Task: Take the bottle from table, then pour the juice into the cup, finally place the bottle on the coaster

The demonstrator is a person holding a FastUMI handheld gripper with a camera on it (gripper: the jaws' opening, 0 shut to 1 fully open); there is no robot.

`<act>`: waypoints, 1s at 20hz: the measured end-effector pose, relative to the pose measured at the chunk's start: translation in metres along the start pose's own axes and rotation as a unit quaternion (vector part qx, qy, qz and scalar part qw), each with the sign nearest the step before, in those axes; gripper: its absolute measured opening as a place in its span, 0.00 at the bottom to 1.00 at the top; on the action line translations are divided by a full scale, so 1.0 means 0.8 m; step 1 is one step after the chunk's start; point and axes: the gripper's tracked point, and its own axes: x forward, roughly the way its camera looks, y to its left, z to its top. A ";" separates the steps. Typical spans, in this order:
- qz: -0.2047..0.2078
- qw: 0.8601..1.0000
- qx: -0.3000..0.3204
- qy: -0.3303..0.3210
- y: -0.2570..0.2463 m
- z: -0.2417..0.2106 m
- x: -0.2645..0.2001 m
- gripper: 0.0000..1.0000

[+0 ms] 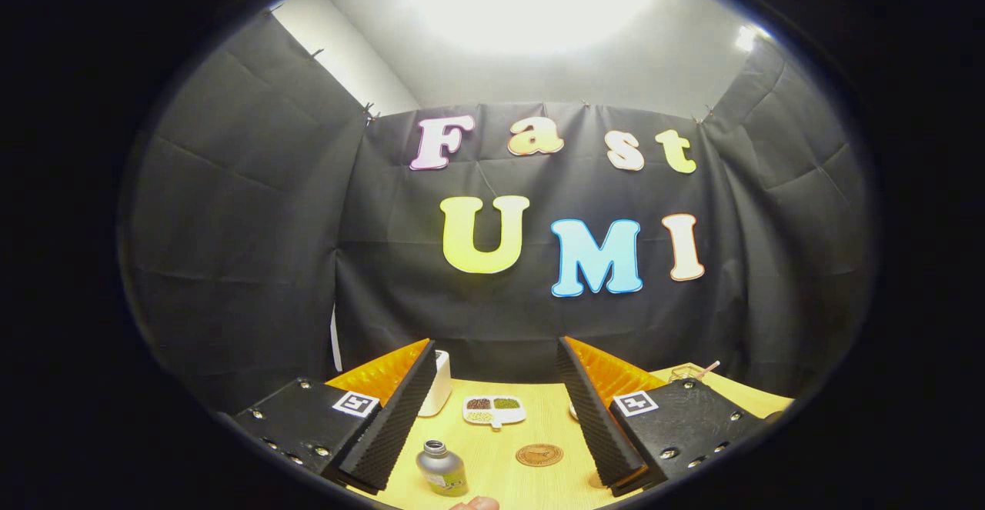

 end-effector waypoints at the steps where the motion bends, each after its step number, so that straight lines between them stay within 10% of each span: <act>1: 0.000 1.000 0.001 0.004 0.004 -0.008 0.003 0.95; 20: -0.007 0.995 -0.005 0.101 0.080 -0.189 0.034 0.95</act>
